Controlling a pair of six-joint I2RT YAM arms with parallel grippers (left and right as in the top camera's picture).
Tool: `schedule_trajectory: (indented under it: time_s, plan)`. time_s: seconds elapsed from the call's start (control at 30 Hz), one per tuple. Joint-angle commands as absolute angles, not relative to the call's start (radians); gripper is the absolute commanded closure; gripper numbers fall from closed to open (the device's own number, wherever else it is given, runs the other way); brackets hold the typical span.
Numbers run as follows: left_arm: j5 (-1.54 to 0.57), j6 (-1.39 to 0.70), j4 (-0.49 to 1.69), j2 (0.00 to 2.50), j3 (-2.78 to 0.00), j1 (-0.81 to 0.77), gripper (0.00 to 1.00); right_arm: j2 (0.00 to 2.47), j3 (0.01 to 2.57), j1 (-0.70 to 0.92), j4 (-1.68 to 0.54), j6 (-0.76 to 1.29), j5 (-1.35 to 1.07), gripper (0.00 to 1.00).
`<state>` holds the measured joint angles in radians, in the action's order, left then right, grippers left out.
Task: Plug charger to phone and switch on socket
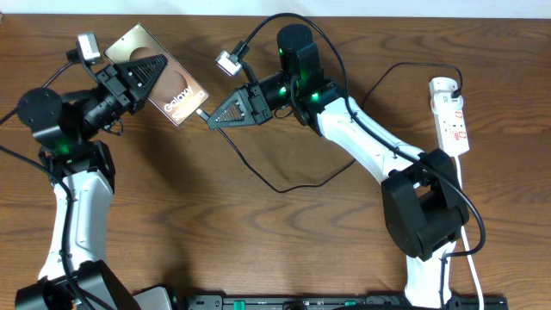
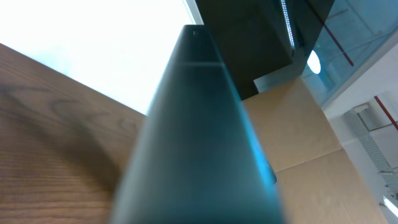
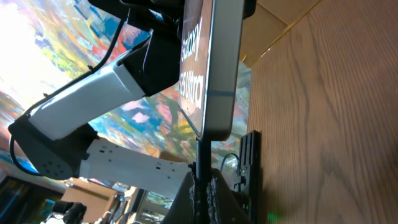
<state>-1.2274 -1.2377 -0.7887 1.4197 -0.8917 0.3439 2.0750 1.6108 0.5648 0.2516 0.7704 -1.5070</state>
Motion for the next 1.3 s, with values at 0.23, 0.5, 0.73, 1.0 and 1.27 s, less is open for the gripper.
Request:
schedule_trajectory:
  time_s: [0.23, 0.5, 0.73, 1.0, 1.27]
  plan:
    - [-1.221, -1.23, -0.802, 1.418, -0.9, 0.34, 0.92, 2.074, 1.629, 0.563, 0.256, 0.773, -1.506, 0.99]
    - [-1.219, -1.228, -0.802, 1.418, -0.9, 0.341, 0.93, 2.074, 1.629, 0.576, 0.263, 0.773, -1.505, 0.99]
    - [-1.211, -1.228, -0.802, 1.418, -0.9, 0.34, 0.93, 2.074, 1.629, 0.576, 0.263, 0.773, -1.505, 0.99]
    - [-1.2, -1.228, -0.802, 1.418, -0.899, 0.34, 0.93, 2.074, 1.629, 0.576, 0.264, 0.773, -1.502, 0.99]
    - [-1.196, -1.208, -0.802, 1.418, -0.899, 0.34, 0.92, 2.074, 1.629, 0.576, 0.267, 0.773, -1.503, 0.99]
